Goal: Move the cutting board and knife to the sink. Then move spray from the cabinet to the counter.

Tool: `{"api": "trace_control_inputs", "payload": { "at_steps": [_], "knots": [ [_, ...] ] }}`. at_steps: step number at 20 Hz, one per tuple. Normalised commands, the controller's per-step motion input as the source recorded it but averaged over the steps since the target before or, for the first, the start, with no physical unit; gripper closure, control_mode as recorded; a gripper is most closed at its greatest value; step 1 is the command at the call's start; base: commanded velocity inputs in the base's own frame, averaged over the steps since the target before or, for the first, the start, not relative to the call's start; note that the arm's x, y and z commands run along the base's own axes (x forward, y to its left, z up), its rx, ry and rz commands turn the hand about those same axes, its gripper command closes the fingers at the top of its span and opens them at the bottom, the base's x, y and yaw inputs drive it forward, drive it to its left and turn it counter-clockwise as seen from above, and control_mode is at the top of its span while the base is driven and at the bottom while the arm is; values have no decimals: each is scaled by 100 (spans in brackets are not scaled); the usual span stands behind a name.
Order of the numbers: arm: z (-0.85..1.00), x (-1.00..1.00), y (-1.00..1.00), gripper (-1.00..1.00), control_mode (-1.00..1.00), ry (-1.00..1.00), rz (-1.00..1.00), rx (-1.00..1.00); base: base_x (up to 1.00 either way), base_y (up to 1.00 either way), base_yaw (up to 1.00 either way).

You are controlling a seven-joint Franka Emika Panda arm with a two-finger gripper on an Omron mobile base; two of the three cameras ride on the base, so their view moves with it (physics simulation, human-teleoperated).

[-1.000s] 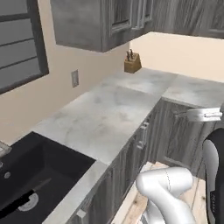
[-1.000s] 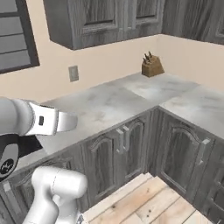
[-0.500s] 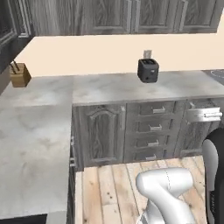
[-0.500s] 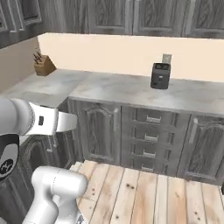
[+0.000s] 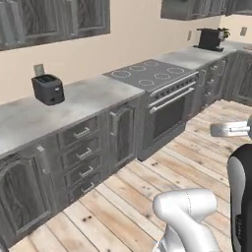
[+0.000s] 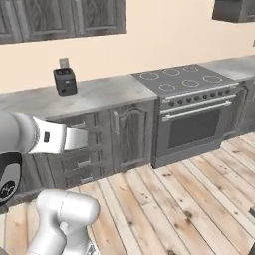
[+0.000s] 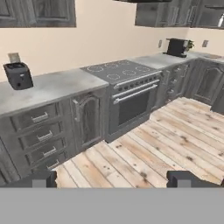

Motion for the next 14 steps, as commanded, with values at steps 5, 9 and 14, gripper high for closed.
{"api": "trace_control_inputs", "payload": {
  "at_steps": [5, 9, 14],
  "knots": [
    [0, 0, 0, -100, 100, 0, 0, 0, 12, 23, -96],
    [0, 0, 0, -100, 100, 0, 0, 0, 90, 78, -62],
    [0, 0, 0, -100, 100, 0, 0, 0, 100, 100, -50]
  ]
}}
